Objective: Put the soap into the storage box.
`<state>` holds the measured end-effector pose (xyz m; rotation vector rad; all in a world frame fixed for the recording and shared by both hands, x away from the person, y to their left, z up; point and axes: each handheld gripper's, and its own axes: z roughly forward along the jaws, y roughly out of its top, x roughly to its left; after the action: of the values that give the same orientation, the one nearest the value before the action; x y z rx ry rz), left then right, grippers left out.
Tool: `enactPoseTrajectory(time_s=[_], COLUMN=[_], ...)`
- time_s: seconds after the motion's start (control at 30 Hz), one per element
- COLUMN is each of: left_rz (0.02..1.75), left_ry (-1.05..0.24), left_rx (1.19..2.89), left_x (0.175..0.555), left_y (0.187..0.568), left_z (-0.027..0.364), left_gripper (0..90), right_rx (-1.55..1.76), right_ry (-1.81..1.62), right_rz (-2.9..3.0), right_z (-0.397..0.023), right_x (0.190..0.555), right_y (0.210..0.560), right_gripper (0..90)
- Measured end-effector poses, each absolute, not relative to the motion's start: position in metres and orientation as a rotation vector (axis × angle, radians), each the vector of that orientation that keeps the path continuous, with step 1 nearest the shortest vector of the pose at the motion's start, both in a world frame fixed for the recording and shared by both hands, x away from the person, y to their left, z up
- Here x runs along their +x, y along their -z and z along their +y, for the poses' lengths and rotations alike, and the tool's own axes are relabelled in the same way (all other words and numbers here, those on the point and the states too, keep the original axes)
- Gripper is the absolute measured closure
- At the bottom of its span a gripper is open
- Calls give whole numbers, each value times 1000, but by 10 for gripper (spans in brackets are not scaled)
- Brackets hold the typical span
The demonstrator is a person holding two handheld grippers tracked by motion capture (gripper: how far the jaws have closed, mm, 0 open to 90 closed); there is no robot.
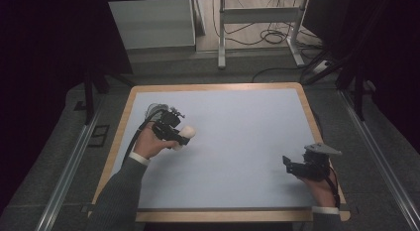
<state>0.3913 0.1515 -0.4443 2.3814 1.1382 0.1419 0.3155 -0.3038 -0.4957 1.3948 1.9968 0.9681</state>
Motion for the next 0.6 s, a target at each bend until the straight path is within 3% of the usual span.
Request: enactPoseTrajectory(time_s=[0.6], left_rz=[1189], left_ry=[-158], left_rx=[2392], left_x=[406], left_y=[443], left_z=[164], left_gripper=[498], right_rx=[1401], right_ry=[-959], right_rz=[1996], right_z=[-304], right_x=[316], right_y=[497], right_gripper=[81])
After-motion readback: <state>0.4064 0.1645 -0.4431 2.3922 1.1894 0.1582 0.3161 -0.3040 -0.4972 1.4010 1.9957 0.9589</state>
